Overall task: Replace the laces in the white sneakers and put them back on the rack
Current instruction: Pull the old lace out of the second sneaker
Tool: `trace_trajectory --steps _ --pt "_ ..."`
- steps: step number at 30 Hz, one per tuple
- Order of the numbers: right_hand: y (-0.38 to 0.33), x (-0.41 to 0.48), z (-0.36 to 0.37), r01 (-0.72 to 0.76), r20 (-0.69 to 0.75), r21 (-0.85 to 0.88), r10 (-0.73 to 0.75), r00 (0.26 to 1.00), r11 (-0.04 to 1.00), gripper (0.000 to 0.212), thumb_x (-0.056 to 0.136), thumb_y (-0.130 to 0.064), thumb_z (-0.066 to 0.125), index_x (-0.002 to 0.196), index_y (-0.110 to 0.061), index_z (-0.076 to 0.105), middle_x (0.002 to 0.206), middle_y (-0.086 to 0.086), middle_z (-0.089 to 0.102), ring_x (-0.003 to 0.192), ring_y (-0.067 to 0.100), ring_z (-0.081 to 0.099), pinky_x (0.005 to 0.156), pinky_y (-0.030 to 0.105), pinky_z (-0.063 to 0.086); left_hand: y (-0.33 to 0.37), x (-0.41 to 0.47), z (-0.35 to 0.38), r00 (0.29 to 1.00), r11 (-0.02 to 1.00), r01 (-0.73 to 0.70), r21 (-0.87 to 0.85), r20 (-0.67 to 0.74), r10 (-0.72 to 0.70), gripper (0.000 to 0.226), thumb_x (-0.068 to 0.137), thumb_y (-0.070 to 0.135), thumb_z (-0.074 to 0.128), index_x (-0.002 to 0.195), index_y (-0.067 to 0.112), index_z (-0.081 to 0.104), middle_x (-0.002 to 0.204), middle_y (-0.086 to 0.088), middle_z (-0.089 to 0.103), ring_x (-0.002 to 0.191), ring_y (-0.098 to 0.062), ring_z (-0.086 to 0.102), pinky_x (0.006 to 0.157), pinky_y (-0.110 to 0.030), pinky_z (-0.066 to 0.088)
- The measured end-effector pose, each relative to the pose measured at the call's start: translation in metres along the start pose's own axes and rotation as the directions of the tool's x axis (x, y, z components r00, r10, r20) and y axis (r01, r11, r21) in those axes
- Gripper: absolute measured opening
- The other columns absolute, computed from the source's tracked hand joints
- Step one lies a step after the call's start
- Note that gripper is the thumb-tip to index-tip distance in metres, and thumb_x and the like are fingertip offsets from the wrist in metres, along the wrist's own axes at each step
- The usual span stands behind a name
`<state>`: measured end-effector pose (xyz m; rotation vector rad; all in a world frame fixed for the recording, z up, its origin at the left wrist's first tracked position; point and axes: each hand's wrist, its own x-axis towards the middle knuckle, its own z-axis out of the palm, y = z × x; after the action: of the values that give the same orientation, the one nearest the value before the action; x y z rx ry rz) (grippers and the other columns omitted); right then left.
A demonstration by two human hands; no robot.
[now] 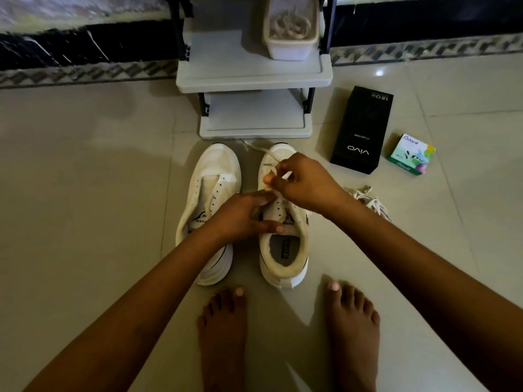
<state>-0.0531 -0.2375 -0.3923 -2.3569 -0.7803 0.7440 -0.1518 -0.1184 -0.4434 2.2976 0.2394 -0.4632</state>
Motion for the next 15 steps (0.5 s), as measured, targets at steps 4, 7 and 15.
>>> trace_trajectory --steps 4,7,15 --pt "0.012 -0.010 0.011 0.098 0.143 -0.504 -0.028 0.989 0.858 0.050 0.085 -0.040 0.059 0.131 -0.021 0.048 0.132 0.007 0.043 0.118 0.025 0.043 0.093 0.036 0.038 0.005 -0.001 -0.002 1.000 0.999 -0.021 -0.046 -0.016 0.020 0.061 0.076 0.035 0.074 0.131 0.023 0.051 0.128 0.004 0.057 0.110 -0.007 0.051 0.085 -0.017 0.035" --pt "0.016 -0.016 0.017 0.116 0.059 -0.637 -0.102 0.993 0.762 0.039 0.087 -0.039 0.055 0.119 -0.017 0.057 0.126 0.009 0.047 0.115 0.026 0.043 0.092 0.035 0.036 0.004 -0.001 -0.002 1.000 0.999 -0.027 -0.032 -0.004 0.026 0.061 0.076 0.037 0.074 0.131 0.021 0.052 0.128 0.002 0.058 0.115 -0.014 0.053 0.091 -0.023 0.040" --pt "0.006 -0.012 0.005 -0.047 0.044 -0.197 0.057 0.997 0.979 0.019 0.086 -0.026 0.064 0.102 -0.017 0.068 0.091 0.000 0.058 0.088 0.018 0.057 0.071 0.026 0.043 0.003 -0.002 -0.002 1.000 0.998 -0.021 -0.057 -0.015 0.020 0.051 0.077 0.036 0.074 0.122 0.024 0.055 0.110 0.013 0.055 0.102 -0.008 0.052 0.080 -0.016 0.038"
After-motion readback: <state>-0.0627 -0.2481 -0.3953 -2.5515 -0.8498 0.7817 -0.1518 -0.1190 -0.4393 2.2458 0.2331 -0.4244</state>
